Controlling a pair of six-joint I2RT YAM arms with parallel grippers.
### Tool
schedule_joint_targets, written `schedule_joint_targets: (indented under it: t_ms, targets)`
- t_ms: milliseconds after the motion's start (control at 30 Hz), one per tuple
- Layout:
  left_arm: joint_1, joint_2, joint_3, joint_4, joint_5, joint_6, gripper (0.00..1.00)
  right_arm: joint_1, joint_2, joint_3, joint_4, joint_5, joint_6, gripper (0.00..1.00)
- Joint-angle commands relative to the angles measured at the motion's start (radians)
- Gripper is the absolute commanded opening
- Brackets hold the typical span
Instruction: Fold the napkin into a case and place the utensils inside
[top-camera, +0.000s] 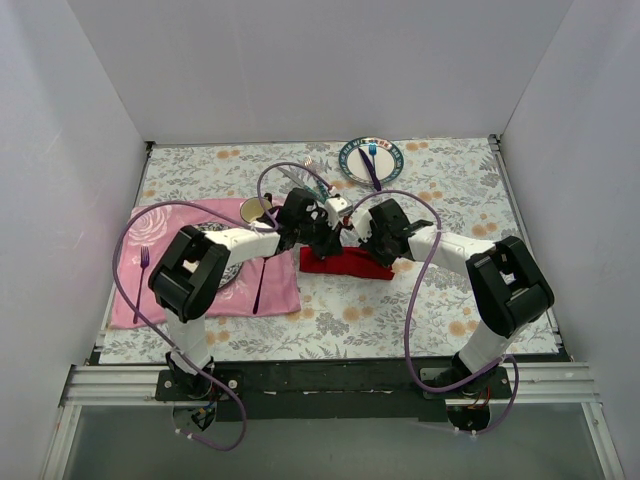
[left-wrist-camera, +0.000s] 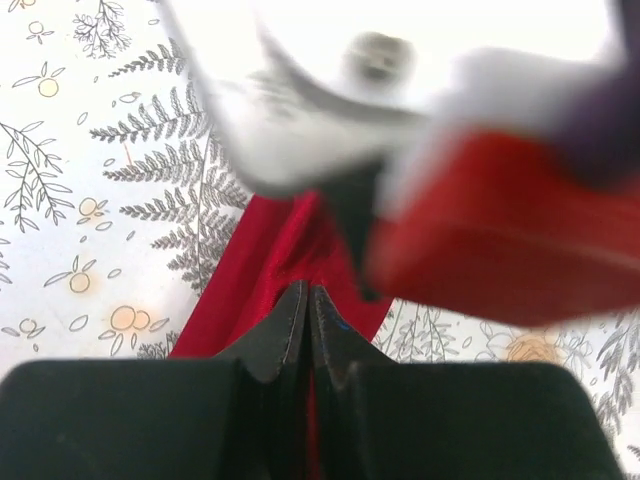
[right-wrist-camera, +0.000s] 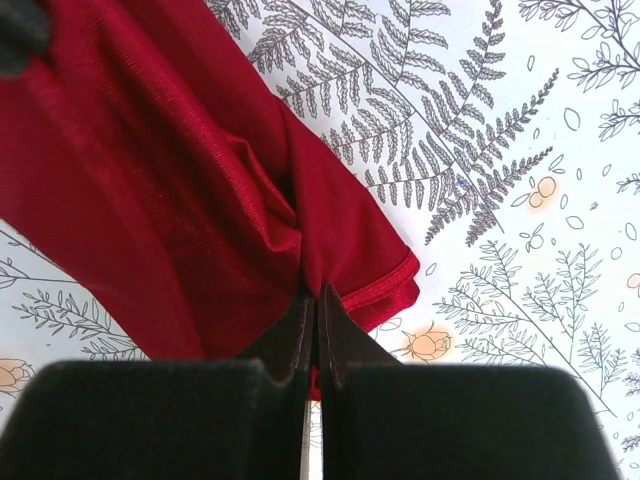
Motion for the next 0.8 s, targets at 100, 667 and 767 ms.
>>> schedule_joint_targets:
  t_ms: [100,667,767]
  targets:
    - [0.052,0.077,0.067,-0.088,0.024,-0.150,0.00,0.005,0.029,0.009,-0.061,-0.032,-0.011,0.01]
    - [0.081,0.219,0.139,-0.232,0.009,-0.201,0.00,-0.011,0.023,0.141,-0.146,-0.032,0.011,0.22]
    - [0.082,0.232,0.148,-0.243,0.012,-0.196,0.00,-0.024,0.016,0.186,-0.183,-0.063,0.029,0.32]
